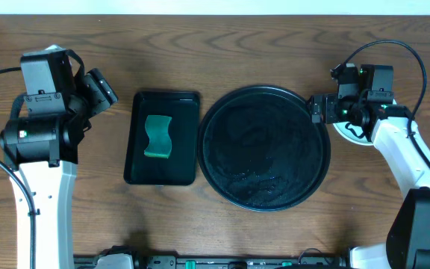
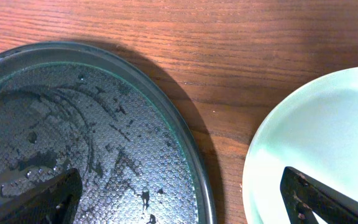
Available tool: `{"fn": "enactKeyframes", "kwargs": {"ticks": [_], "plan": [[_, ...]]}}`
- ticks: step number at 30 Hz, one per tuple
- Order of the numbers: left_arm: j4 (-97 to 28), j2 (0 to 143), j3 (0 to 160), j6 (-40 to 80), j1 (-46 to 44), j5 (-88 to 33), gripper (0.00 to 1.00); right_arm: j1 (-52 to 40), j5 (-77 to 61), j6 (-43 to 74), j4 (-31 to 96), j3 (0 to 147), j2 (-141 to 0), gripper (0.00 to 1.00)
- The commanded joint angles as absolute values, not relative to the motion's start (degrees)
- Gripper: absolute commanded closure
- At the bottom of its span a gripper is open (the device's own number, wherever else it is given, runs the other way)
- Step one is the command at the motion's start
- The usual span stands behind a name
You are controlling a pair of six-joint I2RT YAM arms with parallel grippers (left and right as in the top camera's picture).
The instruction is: Clean dirty plates on tray and stack at the side
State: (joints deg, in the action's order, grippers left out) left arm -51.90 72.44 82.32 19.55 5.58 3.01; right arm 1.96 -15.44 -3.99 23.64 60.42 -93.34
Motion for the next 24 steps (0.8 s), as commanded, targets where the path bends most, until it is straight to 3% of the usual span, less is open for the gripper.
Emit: {"fn": "enactKeyframes", "kwargs": {"ticks": [1, 8, 24], "plan": [[-51.86, 72.75, 83.33, 20.03, 5.82, 3.7, 0.19, 1.39, -15.25, -3.92, 25.69, 60.99, -90.21, 0.01], [-51.88, 72.75, 83.33, 20.03, 5.82, 3.7, 0.19, 1.28, -15.18, -3.95, 30.65, 60.99, -78.11, 0.01], [-51.88, 72.75, 83.33, 20.03, 5.82, 3.7, 0.18, 1.28, -14.85, -3.92, 27.07, 55.42, -48.16, 0.01]]}}
